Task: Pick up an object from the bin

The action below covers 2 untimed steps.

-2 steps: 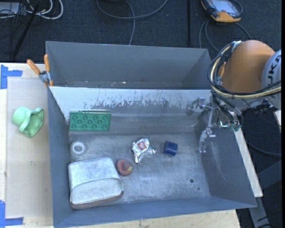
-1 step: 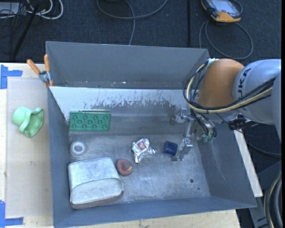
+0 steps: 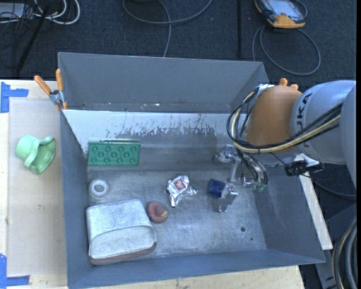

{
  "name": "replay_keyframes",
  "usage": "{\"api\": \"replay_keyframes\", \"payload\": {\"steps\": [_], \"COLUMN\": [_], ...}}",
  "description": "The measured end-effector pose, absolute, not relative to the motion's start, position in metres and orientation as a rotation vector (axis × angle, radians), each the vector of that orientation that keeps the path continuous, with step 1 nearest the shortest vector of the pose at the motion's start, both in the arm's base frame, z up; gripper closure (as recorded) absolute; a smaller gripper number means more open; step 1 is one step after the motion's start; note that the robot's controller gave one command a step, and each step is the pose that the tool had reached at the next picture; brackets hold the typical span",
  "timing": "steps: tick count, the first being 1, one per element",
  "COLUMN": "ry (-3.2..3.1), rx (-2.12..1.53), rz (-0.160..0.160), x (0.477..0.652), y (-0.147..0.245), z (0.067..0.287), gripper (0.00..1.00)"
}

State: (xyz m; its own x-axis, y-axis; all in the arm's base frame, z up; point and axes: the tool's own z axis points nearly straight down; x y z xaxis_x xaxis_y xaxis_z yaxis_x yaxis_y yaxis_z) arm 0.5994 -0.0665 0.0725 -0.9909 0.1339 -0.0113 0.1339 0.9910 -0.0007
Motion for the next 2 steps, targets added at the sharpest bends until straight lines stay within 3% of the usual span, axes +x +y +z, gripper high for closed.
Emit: {"api": "replay_keyframes", "payload": {"steps": [1, 2], "ry": [3.121, 3.127], "rx": [0.202, 0.166], "rz": [-0.002, -0.002], "x": [0.602, 0.613], "y": [-0.066, -0.078], "z": [0.077, 0.221], "gripper": [1.00, 1.00]}}
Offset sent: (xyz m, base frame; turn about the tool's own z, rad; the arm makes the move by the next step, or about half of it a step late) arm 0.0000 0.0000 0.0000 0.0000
